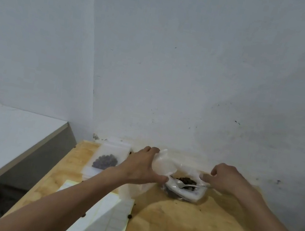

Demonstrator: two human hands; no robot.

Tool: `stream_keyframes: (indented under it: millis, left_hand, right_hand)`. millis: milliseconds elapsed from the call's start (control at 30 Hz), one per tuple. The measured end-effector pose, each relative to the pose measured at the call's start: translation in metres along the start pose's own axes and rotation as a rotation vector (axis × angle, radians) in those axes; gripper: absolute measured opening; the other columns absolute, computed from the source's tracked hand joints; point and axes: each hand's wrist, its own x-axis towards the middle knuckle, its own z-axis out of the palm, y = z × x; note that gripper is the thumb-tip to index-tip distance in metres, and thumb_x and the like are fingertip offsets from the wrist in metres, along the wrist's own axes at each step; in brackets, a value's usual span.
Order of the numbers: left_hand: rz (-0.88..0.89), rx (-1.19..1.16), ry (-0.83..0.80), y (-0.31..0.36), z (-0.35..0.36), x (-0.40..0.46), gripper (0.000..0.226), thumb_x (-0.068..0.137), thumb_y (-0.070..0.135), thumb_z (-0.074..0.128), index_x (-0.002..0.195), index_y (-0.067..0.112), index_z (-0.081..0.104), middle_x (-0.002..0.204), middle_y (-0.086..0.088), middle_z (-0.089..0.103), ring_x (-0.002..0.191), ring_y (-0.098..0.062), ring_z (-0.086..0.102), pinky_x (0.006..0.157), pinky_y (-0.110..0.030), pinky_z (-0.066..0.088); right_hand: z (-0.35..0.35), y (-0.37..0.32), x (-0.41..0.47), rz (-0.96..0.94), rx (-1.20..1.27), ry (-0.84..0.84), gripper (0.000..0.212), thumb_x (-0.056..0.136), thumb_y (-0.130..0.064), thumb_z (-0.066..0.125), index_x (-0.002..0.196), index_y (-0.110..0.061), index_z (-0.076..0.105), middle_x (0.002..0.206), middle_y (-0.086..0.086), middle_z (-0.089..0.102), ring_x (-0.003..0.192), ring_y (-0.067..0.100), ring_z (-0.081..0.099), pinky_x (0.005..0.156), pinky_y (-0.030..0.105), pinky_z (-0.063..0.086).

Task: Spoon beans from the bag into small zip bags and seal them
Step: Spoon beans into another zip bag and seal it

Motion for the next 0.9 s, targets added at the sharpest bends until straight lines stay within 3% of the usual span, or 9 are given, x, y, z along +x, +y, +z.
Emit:
stream_keyframes:
  millis: [67,167,233,333,467,633,700,800,900]
  left_hand:
    - [-0.062,-0.093,-0.042,0.005,0.0,0.003,0.095,0.081,0.062,0.074,0.154,0.018,0.033,0.151,-0.002,0.045,0.13,-0.021,0.048,0.099,-0.033,0.044]
    - [-0.147,-0.325,-0.124,0.012,0.001,0.008,0.094,0.083,0.06,0.073,0.156,0.016,0.032,0.157,0.0,0.041,0.135,-0.019,0.045,0.094,-0.029,0.036]
    - [-0.185,-0.462,-0.174,0.018,0.002,0.011,0.084,0.087,0.053,0.073,0.153,0.014,0.038,0.145,0.004,0.046,0.122,-0.014,0.044,0.092,-0.028,0.034]
    - [-0.211,-0.524,-0.222,0.025,0.001,0.012,0.079,0.087,0.05,0.074,0.15,0.016,0.043,0.135,0.005,0.048,0.113,-0.013,0.043,0.092,-0.029,0.035]
    - [-0.25,-0.506,-0.241,0.025,0.006,0.016,0.088,0.079,0.054,0.079,0.15,0.018,0.043,0.144,0.0,0.052,0.112,-0.016,0.048,0.09,-0.03,0.039]
    - [-0.278,-0.555,-0.205,0.025,0.01,0.02,0.063,0.068,0.059,0.082,0.116,0.02,0.069,0.113,-0.001,0.072,0.1,-0.02,0.068,0.095,-0.042,0.056]
    - [-0.235,-0.569,-0.184,0.03,0.008,0.022,0.058,0.069,0.057,0.083,0.111,0.019,0.071,0.11,0.0,0.073,0.098,-0.017,0.068,0.096,-0.041,0.055]
    - [-0.154,-0.558,-0.168,0.041,0.003,0.021,0.042,0.079,0.047,0.082,0.108,0.021,0.066,0.104,0.014,0.065,0.095,-0.004,0.06,0.087,-0.024,0.049]
    - [-0.111,-0.509,-0.174,0.044,0.003,0.022,0.057,0.075,0.054,0.083,0.121,0.025,0.067,0.12,0.009,0.067,0.113,-0.012,0.061,0.1,-0.035,0.05]
  right_hand:
    - [0.004,0.008,0.0,0.034,0.035,-0.051,0.048,0.086,-0.056,0.072,0.071,-0.011,0.061,0.068,0.005,0.065,0.062,0.021,0.061,0.059,0.028,0.045]
    - [0.002,0.011,-0.005,0.041,0.146,-0.056,0.048,0.083,-0.042,0.081,0.061,-0.011,0.051,0.054,0.003,0.053,0.046,0.02,0.048,0.055,0.026,0.039]
    - [-0.004,0.01,-0.011,0.006,0.276,-0.003,0.046,0.084,-0.033,0.081,0.059,-0.008,0.052,0.052,0.003,0.043,0.045,0.019,0.04,0.053,0.026,0.033]
    - [-0.017,0.01,-0.019,-0.111,0.412,0.179,0.036,0.088,-0.03,0.076,0.07,0.0,0.07,0.053,0.001,0.052,0.045,0.015,0.044,0.048,0.025,0.033]
    - [-0.027,0.006,-0.034,-0.225,0.197,0.447,0.029,0.098,-0.037,0.063,0.076,-0.02,0.069,0.059,-0.001,0.06,0.058,0.016,0.055,0.05,0.028,0.034]
    - [-0.011,0.011,-0.032,-0.164,-0.042,0.513,0.035,0.102,-0.039,0.049,0.089,-0.014,0.07,0.069,0.0,0.06,0.067,0.023,0.056,0.055,0.029,0.037]
    - [0.002,0.019,-0.023,-0.112,0.04,0.514,0.039,0.1,-0.035,0.052,0.082,-0.006,0.07,0.065,0.006,0.064,0.061,0.025,0.059,0.053,0.029,0.039]
    - [0.014,0.03,-0.012,-0.026,0.309,0.451,0.046,0.095,-0.026,0.06,0.06,0.003,0.061,0.049,0.013,0.05,0.046,0.024,0.047,0.048,0.028,0.03]
    - [0.029,0.033,-0.012,0.081,0.65,0.313,0.037,0.09,-0.02,0.067,0.058,-0.001,0.07,0.05,0.011,0.056,0.045,0.021,0.048,0.048,0.027,0.031]
